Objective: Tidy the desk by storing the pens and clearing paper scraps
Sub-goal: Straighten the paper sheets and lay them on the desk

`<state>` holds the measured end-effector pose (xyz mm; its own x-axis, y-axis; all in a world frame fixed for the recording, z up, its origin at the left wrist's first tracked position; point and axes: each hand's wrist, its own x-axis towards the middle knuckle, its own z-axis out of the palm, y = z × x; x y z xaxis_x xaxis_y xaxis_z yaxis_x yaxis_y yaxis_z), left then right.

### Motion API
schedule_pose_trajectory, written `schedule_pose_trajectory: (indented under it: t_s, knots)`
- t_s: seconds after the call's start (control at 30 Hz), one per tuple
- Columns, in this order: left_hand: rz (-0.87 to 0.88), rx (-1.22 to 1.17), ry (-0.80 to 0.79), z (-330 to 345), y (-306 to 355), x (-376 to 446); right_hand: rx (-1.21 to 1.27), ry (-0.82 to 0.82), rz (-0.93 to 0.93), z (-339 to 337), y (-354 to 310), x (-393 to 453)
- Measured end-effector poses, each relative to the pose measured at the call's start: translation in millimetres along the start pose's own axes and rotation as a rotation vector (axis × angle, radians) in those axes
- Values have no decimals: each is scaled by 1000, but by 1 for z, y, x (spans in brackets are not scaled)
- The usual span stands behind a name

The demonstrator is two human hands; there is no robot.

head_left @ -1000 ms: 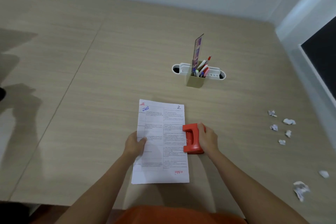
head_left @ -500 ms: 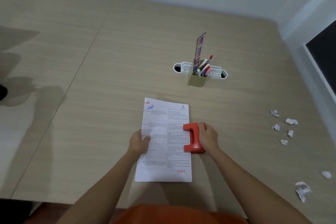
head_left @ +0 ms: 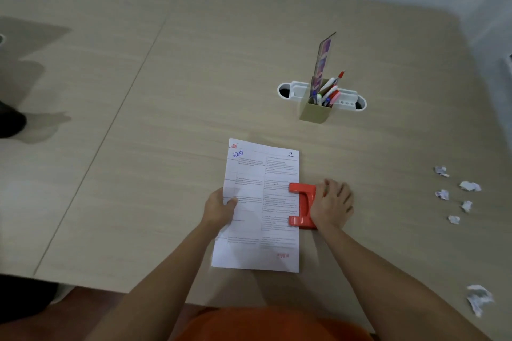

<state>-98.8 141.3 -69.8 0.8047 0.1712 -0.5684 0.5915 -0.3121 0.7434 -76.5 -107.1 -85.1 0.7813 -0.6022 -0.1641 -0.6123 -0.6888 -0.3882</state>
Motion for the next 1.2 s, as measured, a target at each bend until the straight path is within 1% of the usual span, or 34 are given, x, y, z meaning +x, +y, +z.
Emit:
schedule_pose_trajectory:
  t_s: [0.23,0.33,0.43,0.5,0.6,0.63,0.67,0.73,0.77,0.8,0.83,0.9,0.93,0.97,1.0,1.07,1.2]
  knots:
    - [27,53,21,0,-1,2,-37,-30,-3,3,0,2]
    - [28,53,28,2,1,0,18,-32,18,-7,-6,-1]
    - [28,62,42,3,3,-1,89,4,-67,-20,-20,-9]
    - [32,66,46,3,2,-2,95,-22,-103,-26,-26,-14]
    - [33,50,59,-2,3,-3,35,-73,-72,-35,-32,-19]
    - [36,42,73,-6,3,-3,-16,-74,-110,-37,-34,-22]
    - [46,25,93,-14,4,-1,-48,-57,-193,-39,-38,-25]
    - [82,-13,135,-34,7,4,-18,-40,-443,-43,-45,-33]
    - [99,-38,151,-46,9,8,33,-80,-550,-45,-50,-38]
    - [110,-71,164,-59,12,12,92,-177,-604,-44,-56,-44]
    - [115,-103,171,-72,15,17,151,-323,-590,-43,-62,-51]
    - [121,-167,177,-94,23,27,244,-632,-414,-39,-78,-61]
    - [125,-194,177,-102,27,32,289,-743,-310,-35,-84,-64]
    - [131,-211,180,-109,31,37,320,-797,-247,-30,-89,-66]
    - [136,-219,181,-115,35,41,334,-803,-215,-24,-94,-67]
    - [129,-231,173,-122,41,48,345,-761,-180,-18,-102,-66]
    - [41,-234,172,-122,40,63,331,-672,-134,-11,-126,-50]
